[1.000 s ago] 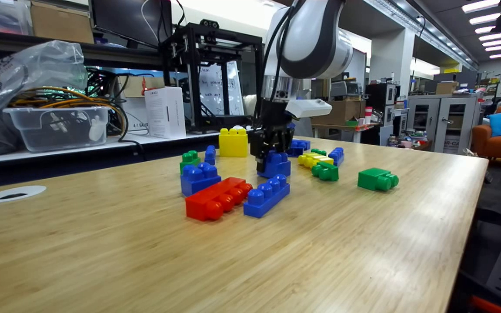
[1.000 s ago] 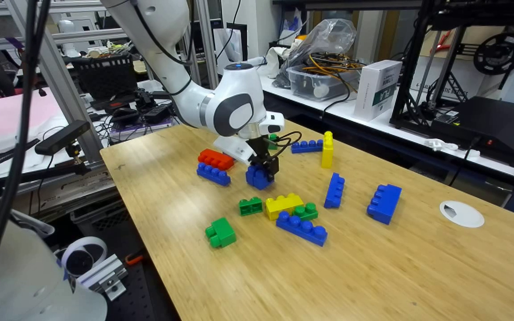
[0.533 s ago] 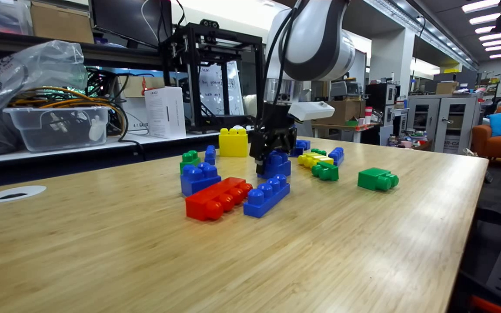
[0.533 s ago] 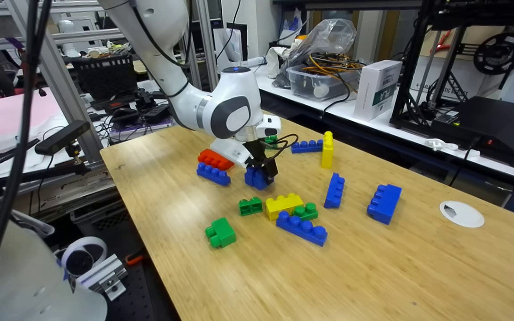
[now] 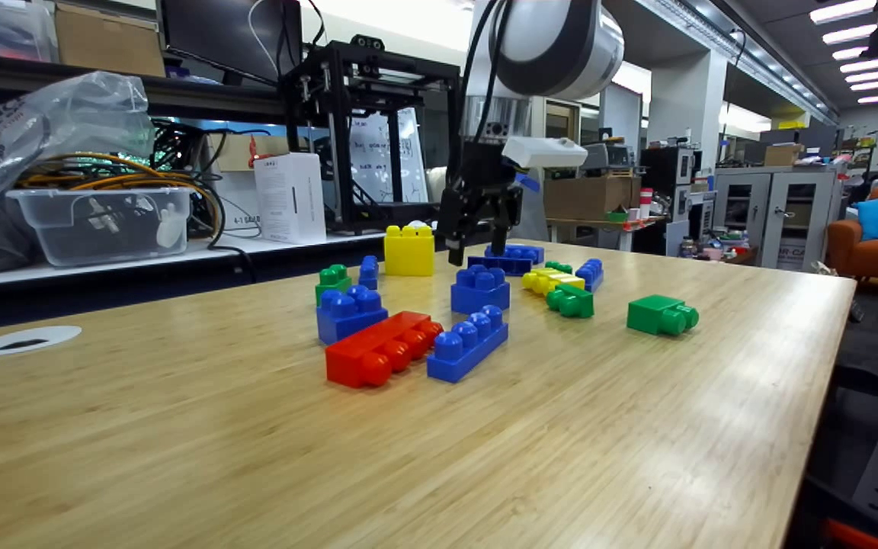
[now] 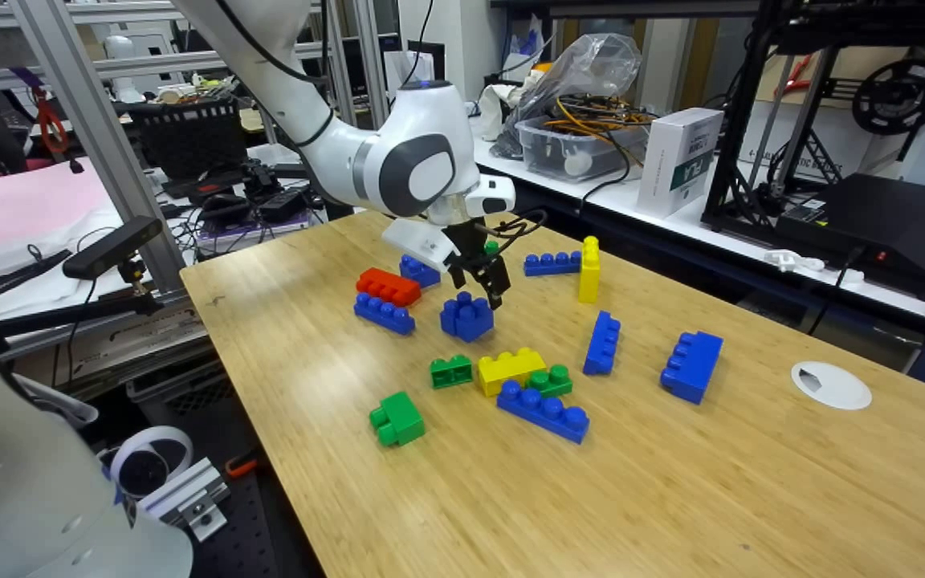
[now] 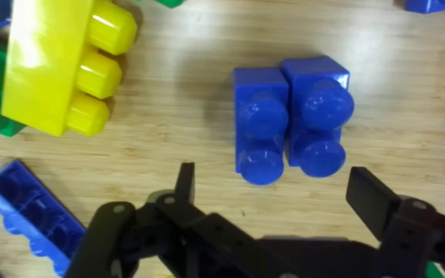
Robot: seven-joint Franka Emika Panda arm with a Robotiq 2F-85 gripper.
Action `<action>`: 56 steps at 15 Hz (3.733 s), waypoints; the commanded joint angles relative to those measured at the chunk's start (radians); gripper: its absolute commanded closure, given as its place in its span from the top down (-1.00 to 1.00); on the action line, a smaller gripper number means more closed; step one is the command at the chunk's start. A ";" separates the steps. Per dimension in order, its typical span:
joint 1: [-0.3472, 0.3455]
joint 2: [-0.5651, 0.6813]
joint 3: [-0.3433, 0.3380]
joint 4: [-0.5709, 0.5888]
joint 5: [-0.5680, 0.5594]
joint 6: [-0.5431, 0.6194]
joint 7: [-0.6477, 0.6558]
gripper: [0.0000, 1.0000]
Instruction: Move the square blue block to the left and put the green block on the top
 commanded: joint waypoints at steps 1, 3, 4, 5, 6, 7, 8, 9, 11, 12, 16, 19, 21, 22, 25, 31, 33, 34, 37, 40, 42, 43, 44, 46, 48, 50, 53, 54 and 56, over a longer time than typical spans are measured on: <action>-0.002 -0.079 -0.028 0.042 -0.019 -0.206 0.094 1.00; -0.025 -0.102 -0.035 0.082 -0.015 -0.298 0.136 1.00; -0.037 -0.106 -0.041 0.097 -0.012 -0.322 0.153 1.00; -0.049 -0.109 -0.044 0.112 -0.005 -0.348 0.161 1.00; -0.065 -0.102 -0.050 0.120 0.013 -0.344 0.151 1.00; -0.080 -0.091 -0.055 0.134 0.027 -0.345 0.145 1.00; -0.097 -0.075 -0.061 0.150 0.051 -0.339 0.129 1.00; -0.112 -0.065 -0.065 0.160 0.074 -0.341 0.110 1.00; -0.139 -0.034 -0.072 0.196 0.116 -0.348 0.085 1.00; -0.148 -0.015 -0.077 0.216 0.129 -0.352 0.086 1.00; -0.174 0.057 -0.084 0.270 0.172 -0.346 0.069 1.00; -0.177 0.096 -0.090 0.289 0.166 -0.341 0.070 1.00; -0.175 0.117 -0.094 0.293 0.159 -0.337 0.074 1.00; -0.174 0.126 -0.097 0.294 0.153 -0.335 0.078 1.00; -0.178 0.140 -0.105 0.289 0.150 -0.337 0.071 1.00; -0.188 0.133 -0.115 0.260 0.152 -0.327 0.038 1.00; -0.193 0.130 -0.114 0.249 0.155 -0.324 0.025 1.00; -0.197 0.129 -0.113 0.244 0.158 -0.322 0.017 1.00; -0.205 0.131 -0.114 0.235 0.160 -0.320 0.003 1.00; -0.213 0.132 -0.115 0.223 0.160 -0.314 -0.007 1.00; -0.217 0.132 -0.117 0.215 0.156 -0.310 -0.011 1.00; -0.218 0.131 -0.117 0.211 0.156 -0.306 -0.015 1.00; -0.219 0.131 -0.116 0.205 0.156 -0.296 -0.021 1.00; -0.221 0.131 -0.113 0.198 0.157 -0.283 -0.035 1.00; -0.220 0.130 -0.113 0.194 0.155 -0.274 -0.044 1.00; -0.222 0.131 -0.112 0.191 0.155 -0.268 -0.056 1.00; -0.225 0.132 -0.111 0.190 0.159 -0.262 -0.073 1.00; -0.226 0.132 -0.109 0.189 0.160 -0.258 -0.079 1.00; -0.227 0.135 -0.108 0.190 0.162 -0.250 -0.088 1.00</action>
